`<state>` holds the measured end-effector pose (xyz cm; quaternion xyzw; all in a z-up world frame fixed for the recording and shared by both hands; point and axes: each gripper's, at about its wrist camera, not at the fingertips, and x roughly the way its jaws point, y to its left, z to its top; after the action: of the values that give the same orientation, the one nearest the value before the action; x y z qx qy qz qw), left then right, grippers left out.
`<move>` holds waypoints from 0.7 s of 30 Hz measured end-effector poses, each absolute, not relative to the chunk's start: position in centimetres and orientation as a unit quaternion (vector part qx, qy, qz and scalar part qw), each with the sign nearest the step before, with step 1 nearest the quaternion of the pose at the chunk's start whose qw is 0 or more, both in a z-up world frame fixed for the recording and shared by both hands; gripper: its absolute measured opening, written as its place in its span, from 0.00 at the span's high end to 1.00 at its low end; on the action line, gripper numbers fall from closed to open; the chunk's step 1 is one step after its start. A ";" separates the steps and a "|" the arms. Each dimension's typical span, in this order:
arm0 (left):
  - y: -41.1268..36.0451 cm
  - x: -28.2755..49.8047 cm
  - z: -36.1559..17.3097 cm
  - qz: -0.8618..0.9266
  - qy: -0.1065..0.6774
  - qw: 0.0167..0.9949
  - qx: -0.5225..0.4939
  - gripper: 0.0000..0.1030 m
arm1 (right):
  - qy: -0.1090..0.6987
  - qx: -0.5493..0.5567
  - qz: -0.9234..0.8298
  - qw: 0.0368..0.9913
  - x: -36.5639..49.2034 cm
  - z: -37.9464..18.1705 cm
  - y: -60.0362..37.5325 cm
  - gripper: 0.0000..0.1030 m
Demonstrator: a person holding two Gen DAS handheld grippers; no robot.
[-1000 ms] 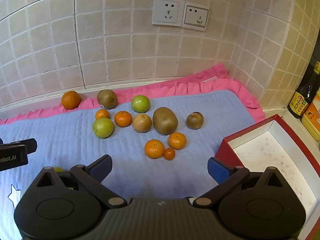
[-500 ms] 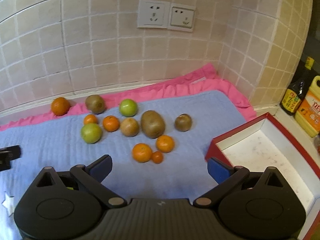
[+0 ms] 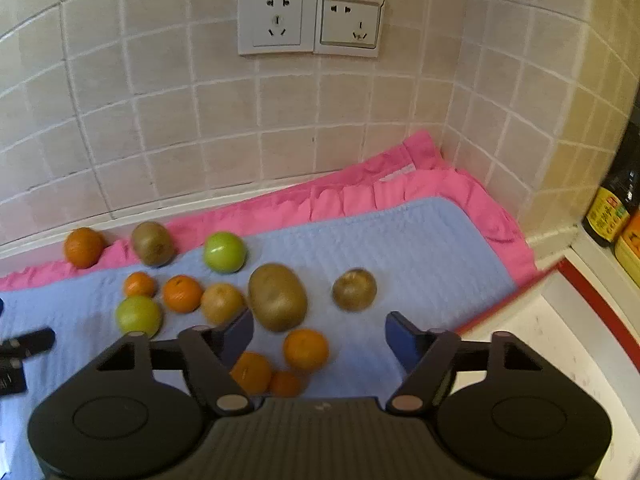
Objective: Organize fruits
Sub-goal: 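Grasp a green apple with the left gripper while the right grasps a large kiwi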
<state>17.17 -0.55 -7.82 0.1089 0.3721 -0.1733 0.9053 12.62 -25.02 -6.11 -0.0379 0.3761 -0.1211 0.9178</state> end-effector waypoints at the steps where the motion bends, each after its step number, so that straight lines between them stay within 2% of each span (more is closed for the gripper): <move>1: -1.0 17.8 -8.2 -0.185 0.377 0.901 0.105 0.06 | 0.380 -0.040 -0.120 0.916 13.4 -6.3 -25.2 0.35; 3: -1.9 19.2 -8.9 -0.202 0.390 0.893 0.097 0.09 | 0.392 -0.031 -0.118 0.912 15.1 -6.9 -26.0 0.41; 10: -3.4 22.6 -11.8 -0.234 0.421 0.874 0.070 0.10 | 0.429 -0.002 -0.083 0.900 19.3 -9.7 -26.5 0.42; 13: -3.7 23.7 -13.0 -0.241 0.437 0.865 0.060 0.18 | 0.436 0.026 -0.077 0.896 20.7 -10.6 -26.9 0.42; 21: -4.3 24.8 -14.4 -0.263 0.451 0.852 0.044 0.18 | 0.460 0.046 -0.066 0.884 23.4 -13.1 -27.1 0.41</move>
<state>24.81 -4.34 -14.38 0.0441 0.4506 -0.2635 0.8518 23.45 -27.11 -13.09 0.0456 0.4601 -0.0662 0.8842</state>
